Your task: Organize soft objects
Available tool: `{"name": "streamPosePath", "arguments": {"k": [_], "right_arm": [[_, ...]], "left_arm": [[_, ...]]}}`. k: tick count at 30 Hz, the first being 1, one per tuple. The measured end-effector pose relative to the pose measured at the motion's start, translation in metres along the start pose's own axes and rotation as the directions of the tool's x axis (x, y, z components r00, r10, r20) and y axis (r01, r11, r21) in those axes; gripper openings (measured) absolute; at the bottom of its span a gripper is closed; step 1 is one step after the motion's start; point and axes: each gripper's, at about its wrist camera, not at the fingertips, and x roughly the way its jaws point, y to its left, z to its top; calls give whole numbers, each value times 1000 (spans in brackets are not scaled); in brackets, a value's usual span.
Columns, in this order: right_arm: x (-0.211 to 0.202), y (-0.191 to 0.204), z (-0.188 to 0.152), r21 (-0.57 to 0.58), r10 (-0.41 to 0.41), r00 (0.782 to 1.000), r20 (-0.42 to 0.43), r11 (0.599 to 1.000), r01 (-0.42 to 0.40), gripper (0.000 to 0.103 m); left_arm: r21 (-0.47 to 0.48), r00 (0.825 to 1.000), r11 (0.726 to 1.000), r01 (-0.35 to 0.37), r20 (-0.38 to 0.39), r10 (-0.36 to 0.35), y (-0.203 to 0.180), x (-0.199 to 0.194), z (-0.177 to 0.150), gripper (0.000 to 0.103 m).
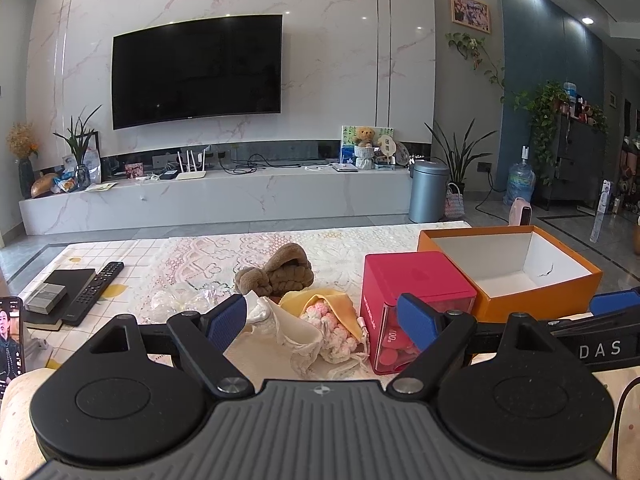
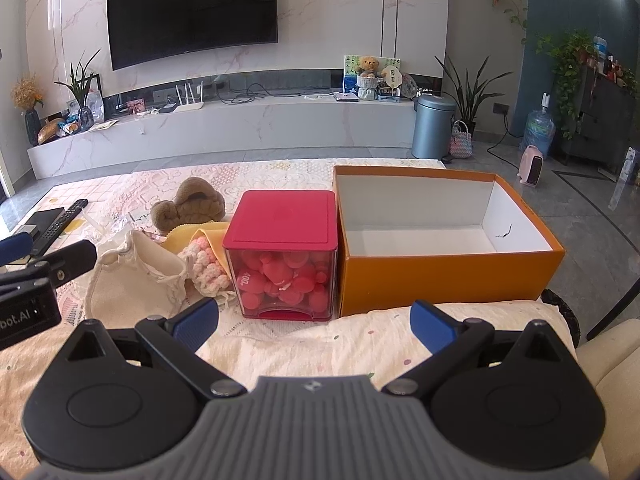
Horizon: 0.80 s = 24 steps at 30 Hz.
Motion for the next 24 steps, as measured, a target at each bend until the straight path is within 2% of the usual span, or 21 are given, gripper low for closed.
{"name": "streamPosePath", "arguments": {"k": [24], "right_arm": [[-2,-2,-3,26,7,1000,-1,1000,-7,100]], "left_arm": [[-10,999,999,40,-9,-40,-3,3,-4,99]]}}
